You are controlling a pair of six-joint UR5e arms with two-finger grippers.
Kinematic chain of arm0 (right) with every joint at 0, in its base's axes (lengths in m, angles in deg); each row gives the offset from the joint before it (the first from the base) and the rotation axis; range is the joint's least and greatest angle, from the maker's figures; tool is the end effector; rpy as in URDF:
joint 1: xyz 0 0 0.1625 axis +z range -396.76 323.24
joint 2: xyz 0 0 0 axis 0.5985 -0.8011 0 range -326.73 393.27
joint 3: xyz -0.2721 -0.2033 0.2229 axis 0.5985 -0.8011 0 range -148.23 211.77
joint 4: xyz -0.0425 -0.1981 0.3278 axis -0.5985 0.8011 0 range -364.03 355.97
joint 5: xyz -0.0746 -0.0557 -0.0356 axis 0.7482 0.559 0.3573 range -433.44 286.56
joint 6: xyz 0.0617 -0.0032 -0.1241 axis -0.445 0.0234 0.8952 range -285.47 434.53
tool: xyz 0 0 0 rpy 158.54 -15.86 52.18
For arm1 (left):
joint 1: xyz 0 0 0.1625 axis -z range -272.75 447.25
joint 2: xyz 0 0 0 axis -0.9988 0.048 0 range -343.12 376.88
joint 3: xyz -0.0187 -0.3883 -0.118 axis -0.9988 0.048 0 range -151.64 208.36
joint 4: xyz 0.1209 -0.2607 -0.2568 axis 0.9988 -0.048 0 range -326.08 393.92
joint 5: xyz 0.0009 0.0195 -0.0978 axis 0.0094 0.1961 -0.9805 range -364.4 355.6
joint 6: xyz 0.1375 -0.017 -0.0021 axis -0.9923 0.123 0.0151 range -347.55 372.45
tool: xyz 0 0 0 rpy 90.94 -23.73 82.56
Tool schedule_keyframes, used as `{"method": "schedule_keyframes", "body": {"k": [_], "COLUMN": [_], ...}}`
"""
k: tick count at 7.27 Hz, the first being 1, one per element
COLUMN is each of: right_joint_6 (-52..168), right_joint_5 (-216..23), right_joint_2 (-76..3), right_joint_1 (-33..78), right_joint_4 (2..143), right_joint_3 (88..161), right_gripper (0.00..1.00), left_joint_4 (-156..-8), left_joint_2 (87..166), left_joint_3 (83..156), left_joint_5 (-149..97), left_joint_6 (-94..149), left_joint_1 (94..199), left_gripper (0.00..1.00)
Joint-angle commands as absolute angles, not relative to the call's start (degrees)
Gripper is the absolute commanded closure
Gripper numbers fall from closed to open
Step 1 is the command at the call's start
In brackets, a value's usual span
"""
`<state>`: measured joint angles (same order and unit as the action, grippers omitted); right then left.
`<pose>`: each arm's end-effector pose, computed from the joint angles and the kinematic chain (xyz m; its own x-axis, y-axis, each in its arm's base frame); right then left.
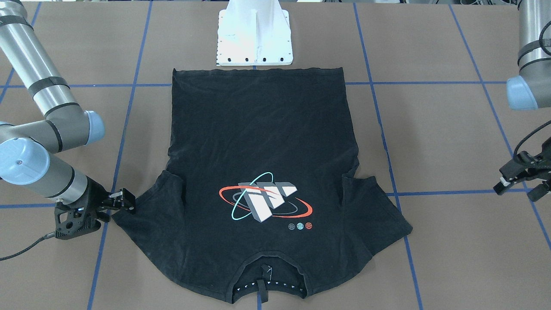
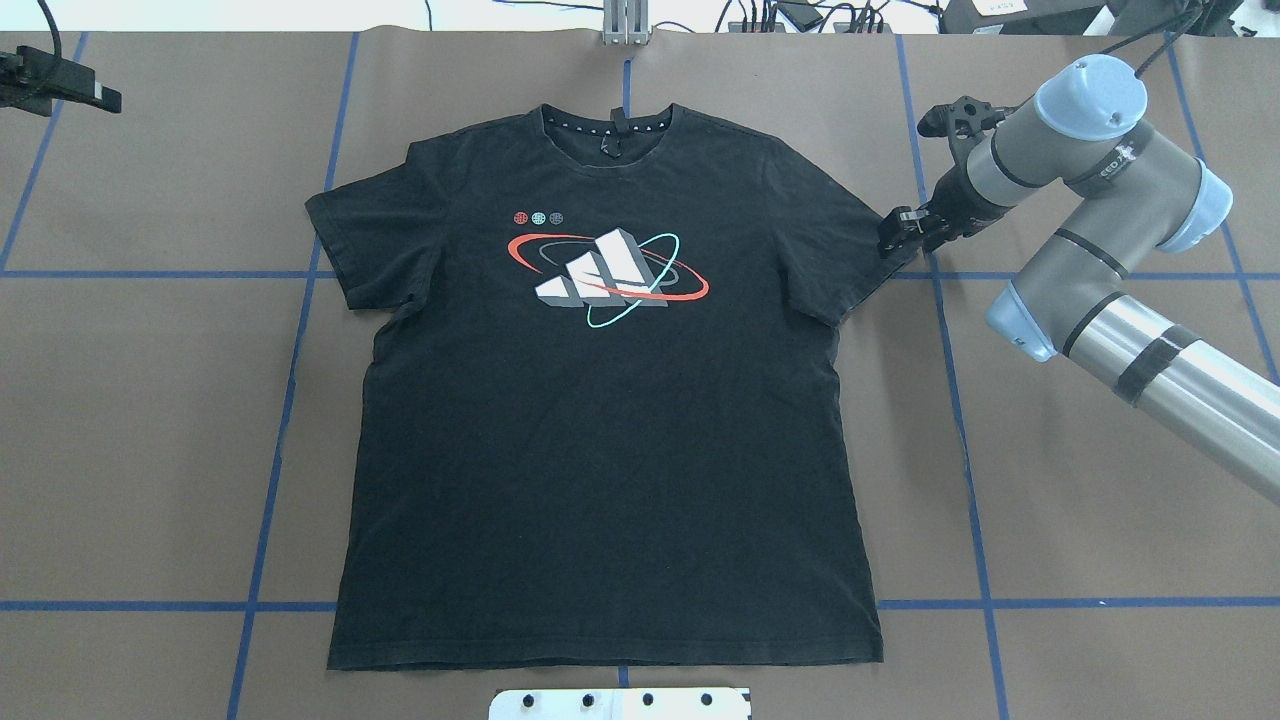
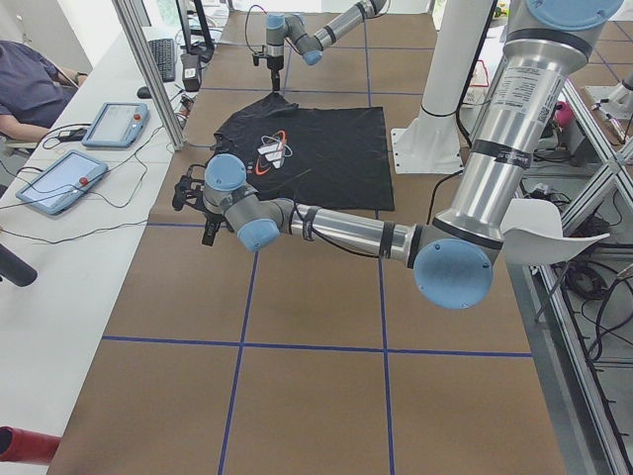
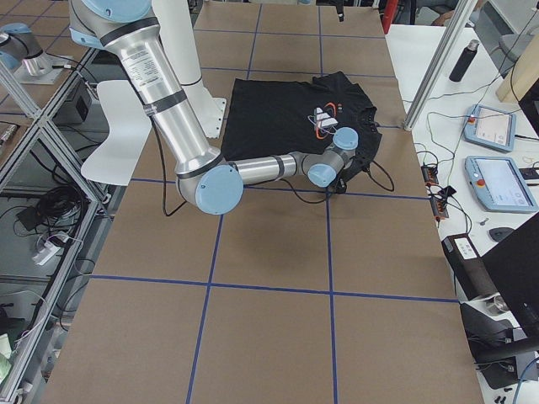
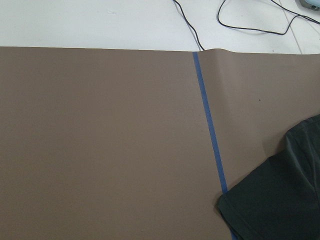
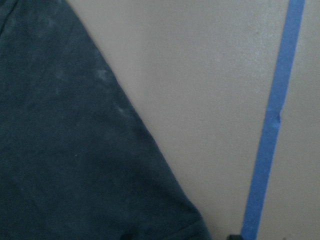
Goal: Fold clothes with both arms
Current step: 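Move the right gripper to the sleeve nearest it and grasp its edge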
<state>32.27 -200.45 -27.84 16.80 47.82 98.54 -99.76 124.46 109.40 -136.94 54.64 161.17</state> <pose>-0.3784 -0.5965 0.4934 0.5804 -0.2088 0.7871 0.0517 0.9741 0.2203 0.1343 -0.6085 0.4791 0.5284 0.1373 -0.8378 0.2505 0.9177 0.3084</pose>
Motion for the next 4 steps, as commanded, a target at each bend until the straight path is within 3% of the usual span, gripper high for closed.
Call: {"method": "schedule_keyframes", "body": {"k": [1,3,4], "right_joint_6": [32.25,32.34,32.34], "right_joint_5": [-200.62,-200.70,-201.05], "right_joint_2": [-28.08,-28.17,-28.25], "right_joint_1": [16.85,17.03,17.46], "right_joint_4": [48.00,47.91,47.91], "right_joint_3": [98.56,98.74,98.83], "right_gripper": [0.57,1.00,1.00], "left_joint_4": [-99.76,-99.76,-99.76], "left_joint_2": [124.46,124.46,124.55], "left_joint_3": [109.49,109.57,109.49], "left_joint_5": [-136.94,-136.94,-136.94], "left_joint_6": [54.72,54.72,54.72], "left_joint_1": [161.17,161.17,161.17], "left_gripper": [0.00,0.00,0.00]}}
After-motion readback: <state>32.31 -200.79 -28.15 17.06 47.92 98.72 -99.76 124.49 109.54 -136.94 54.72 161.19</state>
